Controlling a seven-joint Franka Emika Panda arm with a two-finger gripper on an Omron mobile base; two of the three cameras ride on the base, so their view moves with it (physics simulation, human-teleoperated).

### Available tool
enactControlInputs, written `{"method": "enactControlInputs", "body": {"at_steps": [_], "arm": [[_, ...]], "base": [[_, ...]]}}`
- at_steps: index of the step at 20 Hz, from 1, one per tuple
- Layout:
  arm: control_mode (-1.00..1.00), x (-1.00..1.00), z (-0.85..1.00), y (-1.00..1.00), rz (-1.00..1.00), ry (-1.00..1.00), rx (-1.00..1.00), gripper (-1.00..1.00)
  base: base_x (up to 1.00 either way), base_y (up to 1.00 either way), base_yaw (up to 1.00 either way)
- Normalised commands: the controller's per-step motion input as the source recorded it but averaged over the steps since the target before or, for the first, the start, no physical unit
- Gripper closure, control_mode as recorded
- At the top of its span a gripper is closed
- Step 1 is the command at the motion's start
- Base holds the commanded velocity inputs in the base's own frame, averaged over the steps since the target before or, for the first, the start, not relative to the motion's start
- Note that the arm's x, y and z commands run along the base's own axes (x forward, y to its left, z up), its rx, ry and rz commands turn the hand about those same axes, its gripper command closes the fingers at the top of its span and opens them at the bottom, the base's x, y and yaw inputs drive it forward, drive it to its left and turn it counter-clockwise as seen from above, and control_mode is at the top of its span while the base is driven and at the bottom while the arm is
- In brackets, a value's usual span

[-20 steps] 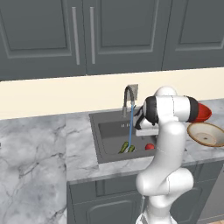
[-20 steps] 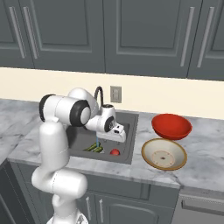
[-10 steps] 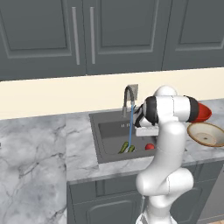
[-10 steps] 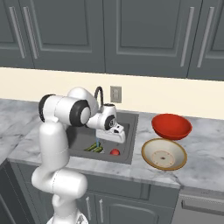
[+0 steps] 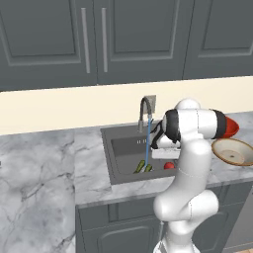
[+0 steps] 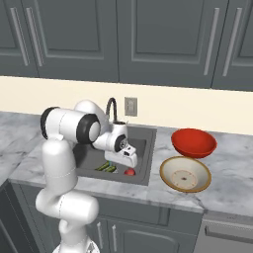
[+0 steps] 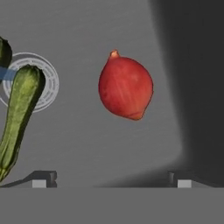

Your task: Pick the squashs from the sink and place them in one bowl. Place the onion in the other bowl. Then turn off the sink faucet.

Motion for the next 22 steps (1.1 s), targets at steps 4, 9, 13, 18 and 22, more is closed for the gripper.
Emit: {"method": "enactControlInputs", "body": {"at_steps": [4,9,13,18,22], "arm": [[-1.00,0.03,-0.11,0.00,-0.05,0.00,0.00,-1.00],[-1.00,0.15,-0.08,0.00,-0.05,0.00,0.00,-1.00],[-1.00,0.06,-0.14,0.00,-0.08,0.00,0.00,-1.00],[-1.00,0.11,-0.09,-0.24,-0.02,0.00,0.00,-1.00],[-1.00,0.16,-0.12,-0.28,0.00,0.00,0.00,-1.00]], "base": [[0.00,0.00,0.00],[0.00,0.00,0.00],[0.00,0.00,0.00],[0.00,0.00,0.00],[0.00,0.00,0.00]]}}
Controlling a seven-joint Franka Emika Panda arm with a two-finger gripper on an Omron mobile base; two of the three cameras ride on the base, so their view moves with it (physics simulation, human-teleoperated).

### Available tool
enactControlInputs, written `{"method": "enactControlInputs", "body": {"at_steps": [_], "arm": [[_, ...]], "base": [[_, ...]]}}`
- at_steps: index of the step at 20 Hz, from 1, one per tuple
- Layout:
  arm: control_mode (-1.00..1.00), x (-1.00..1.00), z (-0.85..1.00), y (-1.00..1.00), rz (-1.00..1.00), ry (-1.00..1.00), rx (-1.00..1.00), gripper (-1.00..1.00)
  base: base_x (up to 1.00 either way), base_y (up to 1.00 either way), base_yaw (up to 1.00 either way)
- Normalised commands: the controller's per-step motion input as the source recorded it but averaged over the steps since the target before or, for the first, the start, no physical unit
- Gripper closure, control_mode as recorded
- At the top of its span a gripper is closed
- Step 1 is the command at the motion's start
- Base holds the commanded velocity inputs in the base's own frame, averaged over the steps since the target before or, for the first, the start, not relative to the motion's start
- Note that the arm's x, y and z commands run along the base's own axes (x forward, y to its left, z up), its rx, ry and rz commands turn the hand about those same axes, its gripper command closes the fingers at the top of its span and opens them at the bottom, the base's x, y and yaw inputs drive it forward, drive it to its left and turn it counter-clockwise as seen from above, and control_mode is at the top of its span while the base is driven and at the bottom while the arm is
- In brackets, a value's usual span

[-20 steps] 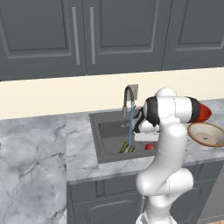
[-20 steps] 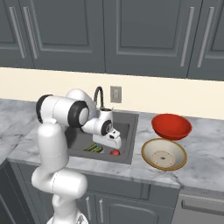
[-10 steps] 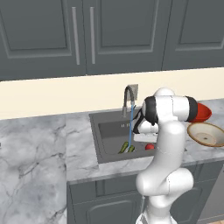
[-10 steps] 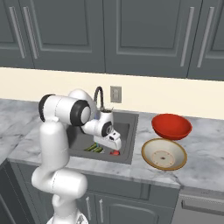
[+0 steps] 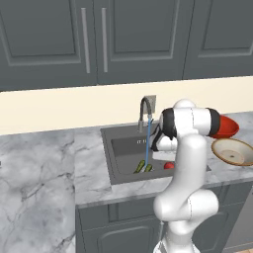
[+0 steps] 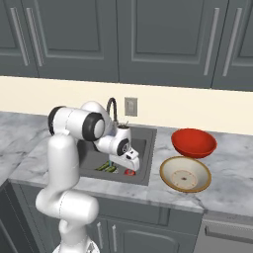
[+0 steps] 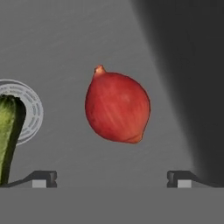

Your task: Pick the squashs from the sink and place them in one bowl. Place the onion in the other bowl. Then turn off the sink faucet.

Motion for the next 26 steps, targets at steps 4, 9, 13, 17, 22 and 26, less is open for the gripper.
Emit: {"method": "enactControlInputs", "body": {"at_steps": [4,9,13,17,22,26], "arm": [[-1.00,0.13,-0.22,-0.21,0.00,0.00,0.00,-1.00],[-1.00,0.16,-0.28,-0.19,0.00,0.00,0.00,-1.00],[-1.00,0.07,-0.14,-0.25,0.00,0.00,0.00,-1.00],[-1.00,0.00,-0.02,-0.42,-0.04,0.00,0.02,-1.00],[-1.00,0.00,-0.07,-0.43,-0.05,0.00,0.01,-1.00],[-1.00,0.00,-0.19,-0.48,-0.07,0.00,0.00,-1.00]], "base": [[0.00,0.00,0.00],[0.00,0.00,0.00],[0.00,0.00,0.00],[0.00,0.00,0.00],[0.00,0.00,0.00],[0.00,0.00,0.00]]}}
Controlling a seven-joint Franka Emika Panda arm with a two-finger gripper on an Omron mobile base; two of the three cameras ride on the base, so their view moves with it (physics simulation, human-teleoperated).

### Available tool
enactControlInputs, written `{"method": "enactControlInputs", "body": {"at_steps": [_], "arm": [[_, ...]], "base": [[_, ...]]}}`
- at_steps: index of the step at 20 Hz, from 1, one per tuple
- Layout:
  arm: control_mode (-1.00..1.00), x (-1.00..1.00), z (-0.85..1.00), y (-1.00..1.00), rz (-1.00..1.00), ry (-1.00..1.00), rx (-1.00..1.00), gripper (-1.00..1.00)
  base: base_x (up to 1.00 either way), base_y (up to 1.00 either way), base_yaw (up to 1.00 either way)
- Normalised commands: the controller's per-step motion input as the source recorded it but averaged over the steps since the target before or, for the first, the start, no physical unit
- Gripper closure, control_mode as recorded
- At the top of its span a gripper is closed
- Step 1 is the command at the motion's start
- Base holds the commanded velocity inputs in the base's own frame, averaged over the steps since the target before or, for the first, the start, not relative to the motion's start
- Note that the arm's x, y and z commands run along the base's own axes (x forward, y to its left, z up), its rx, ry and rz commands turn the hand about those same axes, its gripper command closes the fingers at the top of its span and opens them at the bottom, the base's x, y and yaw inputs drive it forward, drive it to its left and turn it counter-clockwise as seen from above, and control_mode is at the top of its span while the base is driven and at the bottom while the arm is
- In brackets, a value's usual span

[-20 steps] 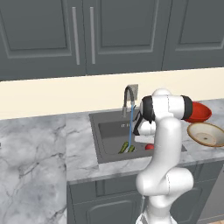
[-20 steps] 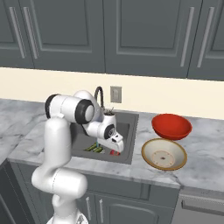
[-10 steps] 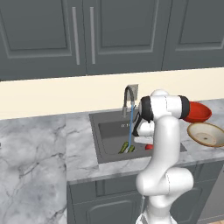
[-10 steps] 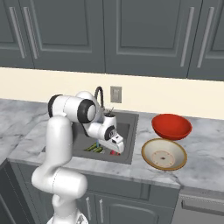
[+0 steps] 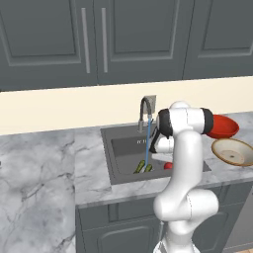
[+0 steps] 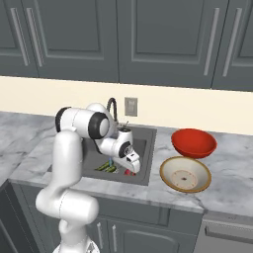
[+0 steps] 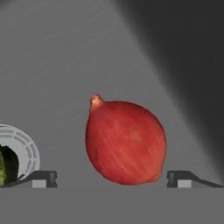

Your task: Pick the squashs from the sink and place them in one bowl. Place the onion in the other bowl. Then turn off the sink faucet.

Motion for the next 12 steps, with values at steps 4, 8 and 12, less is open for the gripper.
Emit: {"method": "enactControlInputs", "body": {"at_steps": [4,8,12], "arm": [[-1.00,0.00,-0.18,-0.49,-0.09,0.00,0.00,-1.00],[-1.00,0.00,-0.24,-0.48,-0.08,0.00,0.00,-1.00],[-1.00,-0.01,-0.34,-0.48,-0.07,0.00,0.00,-1.00]], "base": [[0.00,0.00,0.00],[0.00,0.00,0.00],[0.00,0.00,0.00]]}}
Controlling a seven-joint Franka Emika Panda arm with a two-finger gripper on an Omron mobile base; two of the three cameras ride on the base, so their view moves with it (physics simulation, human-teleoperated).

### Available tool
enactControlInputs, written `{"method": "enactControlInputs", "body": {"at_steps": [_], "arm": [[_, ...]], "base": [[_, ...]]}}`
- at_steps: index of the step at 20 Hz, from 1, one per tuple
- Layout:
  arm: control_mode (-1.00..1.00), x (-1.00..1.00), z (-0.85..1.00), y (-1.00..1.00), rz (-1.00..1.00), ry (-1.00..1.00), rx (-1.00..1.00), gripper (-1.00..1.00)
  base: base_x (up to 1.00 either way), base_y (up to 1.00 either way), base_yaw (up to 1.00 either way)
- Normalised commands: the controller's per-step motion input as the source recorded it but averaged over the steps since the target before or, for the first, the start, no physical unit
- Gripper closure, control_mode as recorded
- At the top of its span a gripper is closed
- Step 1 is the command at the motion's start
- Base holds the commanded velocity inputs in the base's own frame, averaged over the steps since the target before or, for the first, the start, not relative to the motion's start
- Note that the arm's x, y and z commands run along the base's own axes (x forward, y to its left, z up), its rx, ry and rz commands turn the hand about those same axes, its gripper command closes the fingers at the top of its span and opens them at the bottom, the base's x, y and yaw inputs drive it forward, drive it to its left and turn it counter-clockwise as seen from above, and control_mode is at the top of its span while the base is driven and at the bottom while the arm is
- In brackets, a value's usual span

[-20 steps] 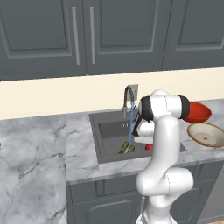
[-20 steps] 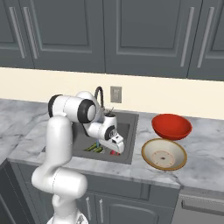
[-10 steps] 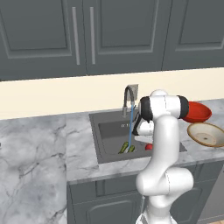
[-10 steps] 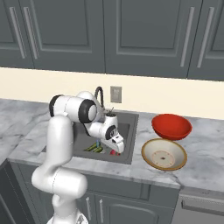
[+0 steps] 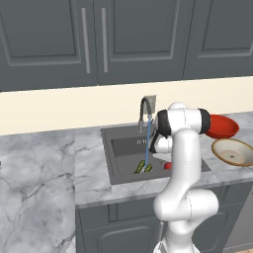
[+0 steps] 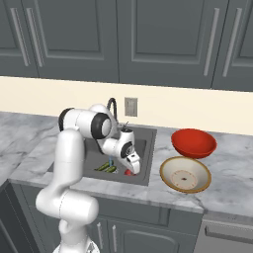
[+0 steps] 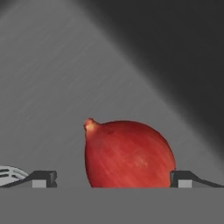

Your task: Pick the squashs from the sink and place them in one bowl. Place the onion in the other bowl. Then turn off the sink faucet.

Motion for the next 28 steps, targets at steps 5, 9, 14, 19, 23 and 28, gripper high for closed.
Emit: {"method": "enactControlInputs", "body": {"at_steps": [5,9,14,19,23,28], "arm": [[-1.00,-0.03,-0.33,-0.41,-0.06,0.00,0.00,-1.00],[-1.00,-0.04,-0.39,-0.39,-0.06,0.00,0.00,-1.00],[-1.00,-0.24,-0.24,-0.33,-0.03,0.04,0.00,-1.00],[-1.00,-0.43,-0.07,-0.31,0.00,0.01,0.00,-1.00],[-1.00,-0.48,-0.06,-0.29,0.00,0.00,0.00,-1.00],[-1.00,-0.36,-0.17,-0.29,-0.02,0.00,0.00,-1.00]], "base": [[0.00,0.00,0.00],[0.00,0.00,0.00],[0.00,0.00,0.00],[0.00,0.00,0.00],[0.00,0.00,0.00],[0.00,0.00,0.00]]}}
